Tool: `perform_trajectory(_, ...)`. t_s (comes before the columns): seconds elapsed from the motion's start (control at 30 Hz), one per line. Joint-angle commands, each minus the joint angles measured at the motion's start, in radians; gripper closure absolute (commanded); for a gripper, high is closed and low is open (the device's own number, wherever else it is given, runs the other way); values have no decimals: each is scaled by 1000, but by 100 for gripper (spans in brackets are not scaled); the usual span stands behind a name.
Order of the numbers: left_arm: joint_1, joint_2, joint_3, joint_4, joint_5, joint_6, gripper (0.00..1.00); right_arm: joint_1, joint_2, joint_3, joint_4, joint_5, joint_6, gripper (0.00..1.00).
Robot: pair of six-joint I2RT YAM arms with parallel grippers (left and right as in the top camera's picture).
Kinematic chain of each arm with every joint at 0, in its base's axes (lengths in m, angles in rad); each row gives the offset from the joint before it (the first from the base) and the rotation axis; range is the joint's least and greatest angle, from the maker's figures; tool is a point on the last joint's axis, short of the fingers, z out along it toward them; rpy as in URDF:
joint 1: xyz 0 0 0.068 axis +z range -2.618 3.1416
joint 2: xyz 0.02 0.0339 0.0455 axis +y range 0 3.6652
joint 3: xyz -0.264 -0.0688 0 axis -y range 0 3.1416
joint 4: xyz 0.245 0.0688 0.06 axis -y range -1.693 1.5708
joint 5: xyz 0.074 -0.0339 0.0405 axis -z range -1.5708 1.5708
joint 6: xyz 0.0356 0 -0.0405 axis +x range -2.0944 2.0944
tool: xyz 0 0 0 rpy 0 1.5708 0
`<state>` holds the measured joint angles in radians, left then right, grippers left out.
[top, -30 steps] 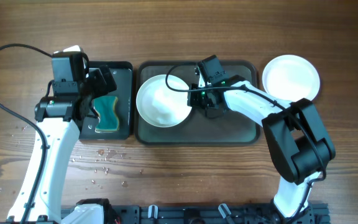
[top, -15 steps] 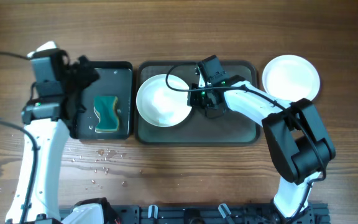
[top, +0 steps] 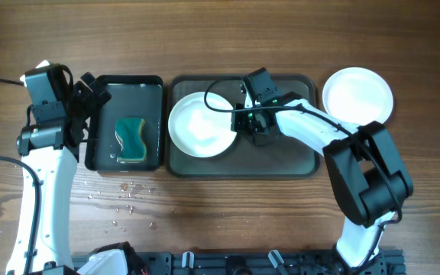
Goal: Clean dirty plates on tray and stack at the side
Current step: 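Lift the white plate by its rim with the right gripper, tilting it up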
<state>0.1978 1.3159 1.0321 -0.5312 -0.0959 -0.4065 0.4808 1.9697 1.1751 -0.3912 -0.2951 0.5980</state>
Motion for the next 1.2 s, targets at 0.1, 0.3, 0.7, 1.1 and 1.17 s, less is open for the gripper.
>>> perform_trajectory(0.1,3,-19,10,-2,13,-14,0,-20,-176,14,-21,-34,-19,96)
perform_trajectory(0.3,3,-19,10,-2,13,-14,0,-20,-267,14,-14,-89,-18,96)
perform_trajectory(0.7,3,-19,10,-2,13,-14,0,-19,-268,14,42,-256,34,96)
perform_trajectory(1.1,3,-19,10,-2,13,-14,0,13,-268,10,39,-123,56,96)
perform_trajectory(1.17,3,-19,10,-2,13,-14,0,37,-268,10,40,-47,56,96)
